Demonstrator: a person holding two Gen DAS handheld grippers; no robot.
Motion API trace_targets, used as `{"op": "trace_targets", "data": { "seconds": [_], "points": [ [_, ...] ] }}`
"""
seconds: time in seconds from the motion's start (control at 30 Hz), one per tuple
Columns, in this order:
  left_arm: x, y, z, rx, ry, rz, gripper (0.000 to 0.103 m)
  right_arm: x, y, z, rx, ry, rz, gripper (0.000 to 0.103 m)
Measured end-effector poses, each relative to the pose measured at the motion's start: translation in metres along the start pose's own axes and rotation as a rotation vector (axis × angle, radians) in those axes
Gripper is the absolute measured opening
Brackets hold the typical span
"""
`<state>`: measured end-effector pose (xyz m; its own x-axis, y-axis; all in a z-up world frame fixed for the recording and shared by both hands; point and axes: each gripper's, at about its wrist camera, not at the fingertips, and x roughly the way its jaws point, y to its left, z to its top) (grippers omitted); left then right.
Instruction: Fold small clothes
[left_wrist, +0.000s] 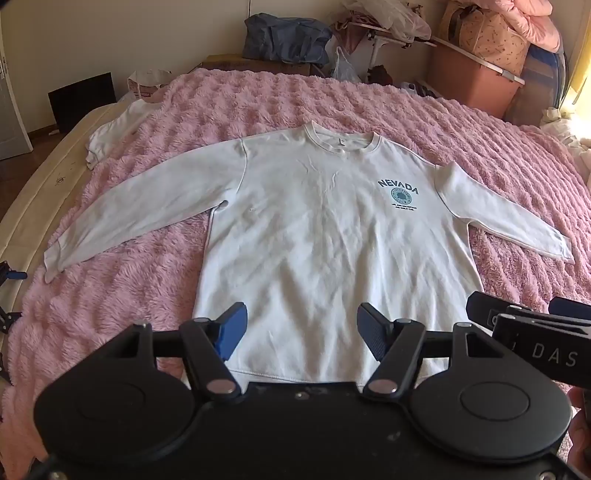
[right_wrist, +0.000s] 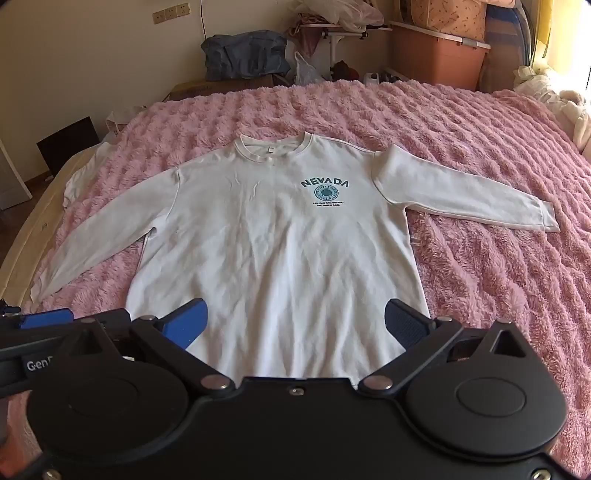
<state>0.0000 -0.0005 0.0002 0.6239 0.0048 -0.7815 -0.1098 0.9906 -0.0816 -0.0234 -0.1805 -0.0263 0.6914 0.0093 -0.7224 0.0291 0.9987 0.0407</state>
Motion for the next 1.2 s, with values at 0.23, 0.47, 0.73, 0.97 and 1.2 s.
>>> {"op": "trace_targets", "data": {
  "seconds": [0.23, 0.47, 0.73, 0.97, 1.2],
  "points": [
    [-0.0031, -0.0013, -0.0014, -0.010, -0.005, -0.006, 0.069, 0.0001, -0.0006, 0.0000, 0.002, 0.009, 0.003, 0.103],
    [0.0021, -0.0006, -0.0026, 0.006, 0.005, -0.017, 0.069, -0.0005, -0.0007, 0.0001, 0.005, 0.012, 0.003, 0.103],
    [0.0015, 0.0005, -0.0036, 0.008, 0.002, -0.017, 0.069, -0.0019, -0.0028, 0.0003, 0.004, 0.011, 0.003, 0.103],
    [0.0023, -0.0010, -0.0026, 0.006, 0.008, -0.017, 0.069, -0.0014, -0.0002, 0.0003, 0.005, 0.011, 0.003, 0.103],
    [0.0034, -0.0021, -0.0030, 0.005, 0.009, -0.015, 0.069, -0.0013, -0.0008, 0.0003, 0.006, 0.012, 0.003, 0.103]
  ]
}}
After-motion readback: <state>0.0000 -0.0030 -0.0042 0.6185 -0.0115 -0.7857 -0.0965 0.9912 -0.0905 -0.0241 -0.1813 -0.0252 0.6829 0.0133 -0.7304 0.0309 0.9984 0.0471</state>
